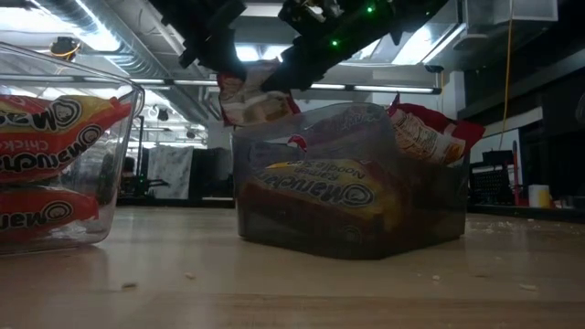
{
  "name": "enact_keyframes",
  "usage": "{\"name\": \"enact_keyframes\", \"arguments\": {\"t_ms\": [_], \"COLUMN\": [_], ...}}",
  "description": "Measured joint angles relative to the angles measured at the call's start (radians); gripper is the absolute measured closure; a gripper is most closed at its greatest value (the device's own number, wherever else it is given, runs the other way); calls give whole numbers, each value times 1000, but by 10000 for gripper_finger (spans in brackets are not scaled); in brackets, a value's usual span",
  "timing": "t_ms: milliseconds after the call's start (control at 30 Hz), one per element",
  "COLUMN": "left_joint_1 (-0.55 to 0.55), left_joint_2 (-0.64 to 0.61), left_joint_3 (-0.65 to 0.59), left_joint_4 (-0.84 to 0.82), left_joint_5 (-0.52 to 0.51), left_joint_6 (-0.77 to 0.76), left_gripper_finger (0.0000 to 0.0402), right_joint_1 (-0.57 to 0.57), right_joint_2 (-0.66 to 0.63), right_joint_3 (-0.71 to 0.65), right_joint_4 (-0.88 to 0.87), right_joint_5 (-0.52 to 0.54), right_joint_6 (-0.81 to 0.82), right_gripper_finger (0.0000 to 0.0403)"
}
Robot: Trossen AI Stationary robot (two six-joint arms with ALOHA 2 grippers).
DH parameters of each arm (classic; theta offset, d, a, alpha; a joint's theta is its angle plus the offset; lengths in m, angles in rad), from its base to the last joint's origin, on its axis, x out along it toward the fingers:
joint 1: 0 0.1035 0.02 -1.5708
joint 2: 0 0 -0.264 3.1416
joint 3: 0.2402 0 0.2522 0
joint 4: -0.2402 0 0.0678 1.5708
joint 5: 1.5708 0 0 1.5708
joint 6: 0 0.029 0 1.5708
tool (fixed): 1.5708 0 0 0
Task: Sort Maruchan noodles
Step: Put the red noodle pack into the black bin
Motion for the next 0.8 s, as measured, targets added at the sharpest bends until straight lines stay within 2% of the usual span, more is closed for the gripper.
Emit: {"name": "enact_keyframes", "arguments": {"t_ms": [67,167,400,567,800], "left_joint_1": [-5,-17,-51,-64,-64], "left_joint_2": [0,0,-30,-87,-165], "left_joint_3": [0,0,0,0,0], "left_joint_4": [-4,-19,-82,-107,-97], "left_joint_5": [8,22,24,21,-64], "left_joint_6": [42,122,233,243,212], "left_gripper_finger": [395,383,315,280,275], "right_joint_1": [1,16,66,141,316], "right_joint_2": [0,0,-38,-75,-88], "right_joint_3": [0,0,0,0,0], "right_joint_4": [-4,-7,-168,-338,-467], "right_joint_5": [-9,53,199,278,439], "right_joint_6": [-7,-13,-60,-26,-24], "right_gripper_finger": [385,372,393,395,396]}}
